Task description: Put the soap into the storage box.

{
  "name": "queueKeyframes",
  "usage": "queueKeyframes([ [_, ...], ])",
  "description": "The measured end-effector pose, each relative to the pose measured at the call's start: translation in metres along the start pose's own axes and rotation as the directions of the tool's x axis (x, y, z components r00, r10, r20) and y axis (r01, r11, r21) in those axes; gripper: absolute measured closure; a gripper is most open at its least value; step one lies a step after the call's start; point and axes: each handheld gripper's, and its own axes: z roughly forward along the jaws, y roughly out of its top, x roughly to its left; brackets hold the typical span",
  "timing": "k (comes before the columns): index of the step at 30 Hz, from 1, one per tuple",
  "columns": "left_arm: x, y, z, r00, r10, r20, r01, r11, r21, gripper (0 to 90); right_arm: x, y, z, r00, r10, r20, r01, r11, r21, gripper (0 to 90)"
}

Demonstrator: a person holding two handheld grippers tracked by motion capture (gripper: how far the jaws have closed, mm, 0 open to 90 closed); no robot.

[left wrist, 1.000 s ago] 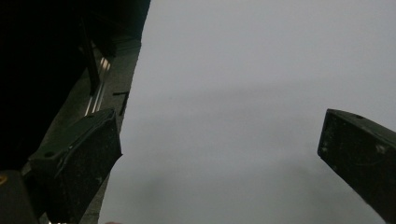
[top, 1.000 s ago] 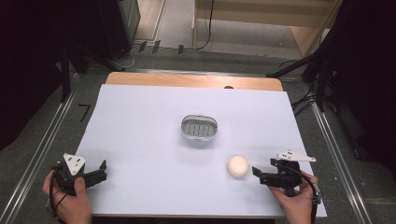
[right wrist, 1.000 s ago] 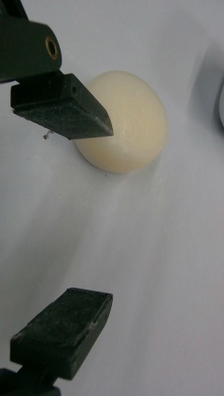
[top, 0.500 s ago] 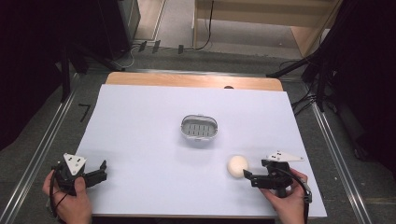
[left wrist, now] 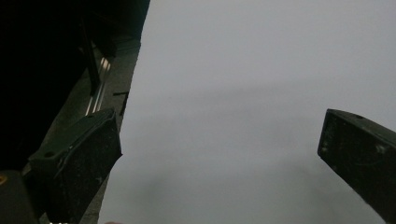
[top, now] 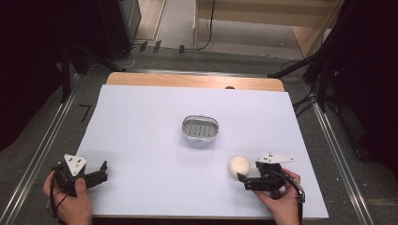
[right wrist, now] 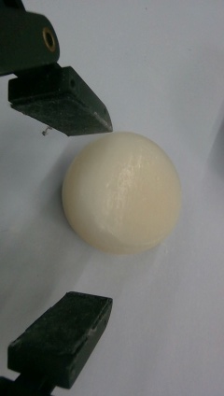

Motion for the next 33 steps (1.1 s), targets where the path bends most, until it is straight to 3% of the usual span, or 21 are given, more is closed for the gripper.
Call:
queueKeyframes([
  [8, 0.000, 0.000, 0.000, 1.0000, 0.000, 0.000, 0.000, 1.0000, 0.000, 0.1, 0.006, 0.000, 0.008, 0.9998, -0.017, 0.005, 0.017, 1.000, 0.016, 14.2],
  [33, -0.001, 0.000, 0.000, 0.9999, 0.013, -0.005, -0.013, 0.9999, 0.005, 0.1, 0.015, 0.008, 0.027, 0.9980, 0.001, 0.063, -0.001, 1.000, 0.015, 15.5],
])
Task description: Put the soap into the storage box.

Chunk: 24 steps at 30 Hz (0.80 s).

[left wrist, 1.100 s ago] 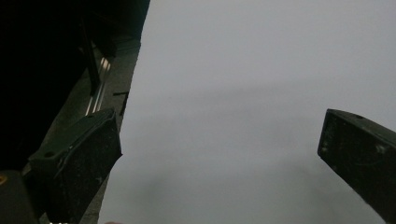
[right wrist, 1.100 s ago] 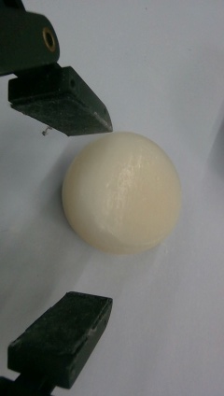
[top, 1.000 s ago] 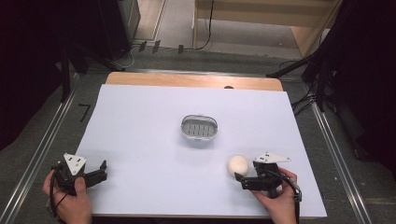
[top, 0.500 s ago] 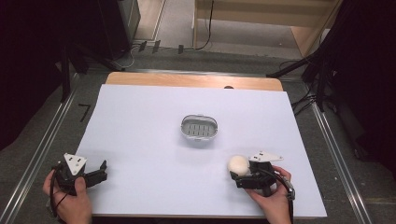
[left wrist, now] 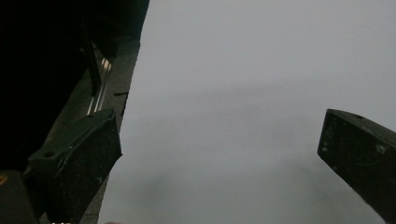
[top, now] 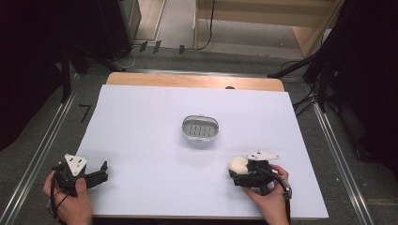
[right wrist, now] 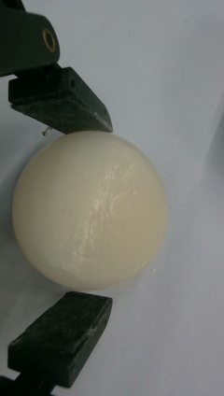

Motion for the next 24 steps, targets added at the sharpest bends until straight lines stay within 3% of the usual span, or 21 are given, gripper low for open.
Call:
queueKeyframes([
  [4, 0.0000, 0.0000, 0.0000, 1.0000, 0.001, 0.000, -0.001, 1.0000, 0.000, 0.1, 0.0018, -0.0005, 0.0010, 0.9998, -0.015, -0.011, 0.015, 1.000, -0.003, 22.3],
  [24, -0.0002, 0.0000, 0.0000, 1.0000, 0.002, -0.002, -0.002, 1.0000, -0.001, 0.1, 0.0038, 0.0010, 0.0001, 0.9999, -0.014, 0.001, 0.014, 1.000, 0.015, 23.7],
])
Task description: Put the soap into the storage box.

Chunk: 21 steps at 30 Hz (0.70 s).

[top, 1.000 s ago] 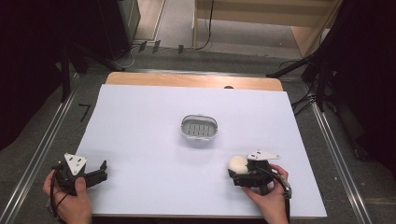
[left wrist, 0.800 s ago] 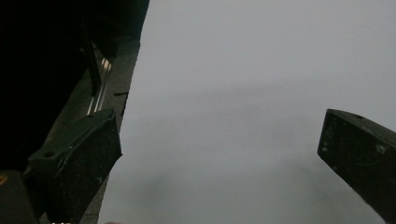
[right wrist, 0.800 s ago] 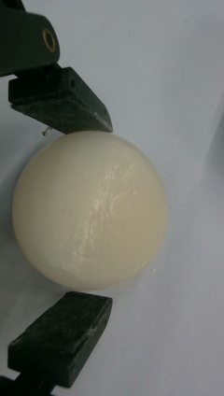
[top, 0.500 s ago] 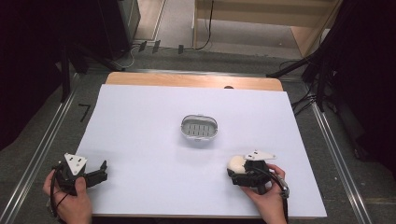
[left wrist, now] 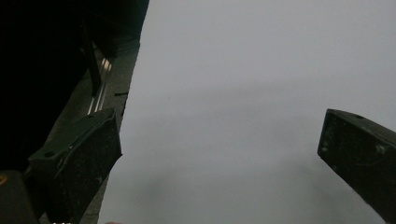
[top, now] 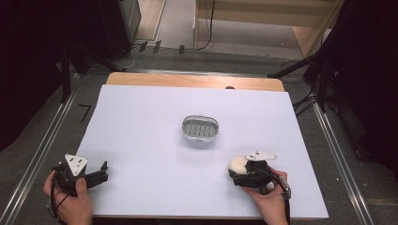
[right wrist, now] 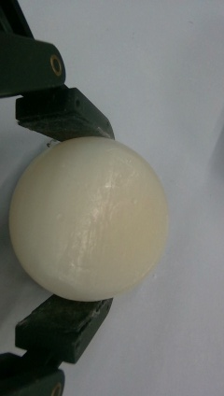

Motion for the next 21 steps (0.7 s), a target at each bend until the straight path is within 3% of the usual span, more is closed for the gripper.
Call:
queueKeyframes([
  [10, 0.000, 0.000, 0.000, 1.0000, -0.003, 0.004, 0.003, 1.0000, -0.003, 0.1, 0.012, 0.012, -0.007, 0.9998, -0.006, -0.017, 0.006, 1.000, -0.014, 23.7],
  [17, 0.001, 0.000, -0.001, 0.9999, -0.013, 0.008, 0.013, 0.9999, -0.010, 0.1, 0.011, 0.017, -0.005, 1.0000, 0.009, -0.002, -0.009, 1.000, 0.001, 23.7],
  [21, 0.001, 0.000, -0.001, 0.9999, -0.010, 0.009, 0.010, 0.9999, -0.009, 0.1, 0.008, 0.026, -0.012, 0.9998, 0.021, 0.003, -0.021, 1.000, -0.019, 23.7],
])
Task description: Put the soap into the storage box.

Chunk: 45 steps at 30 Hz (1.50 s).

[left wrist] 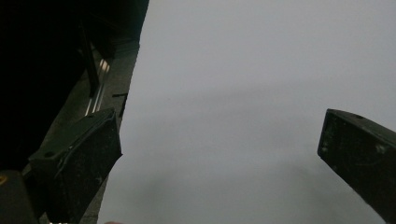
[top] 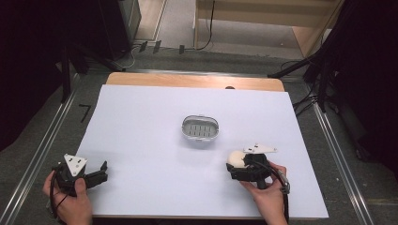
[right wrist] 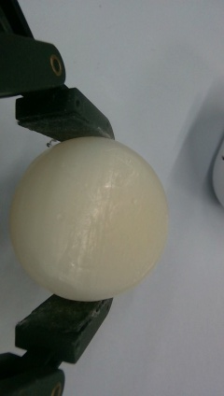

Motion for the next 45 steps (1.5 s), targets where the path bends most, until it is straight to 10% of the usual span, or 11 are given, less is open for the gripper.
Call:
queueKeyframes([
  [45, 0.000, 0.000, 0.000, 1.0000, -0.001, 0.001, 0.001, 1.0000, -0.003, 0.1, 0.018, 0.054, 0.024, 0.9996, -0.005, -0.029, 0.005, 1.000, -0.008, 23.7],
])
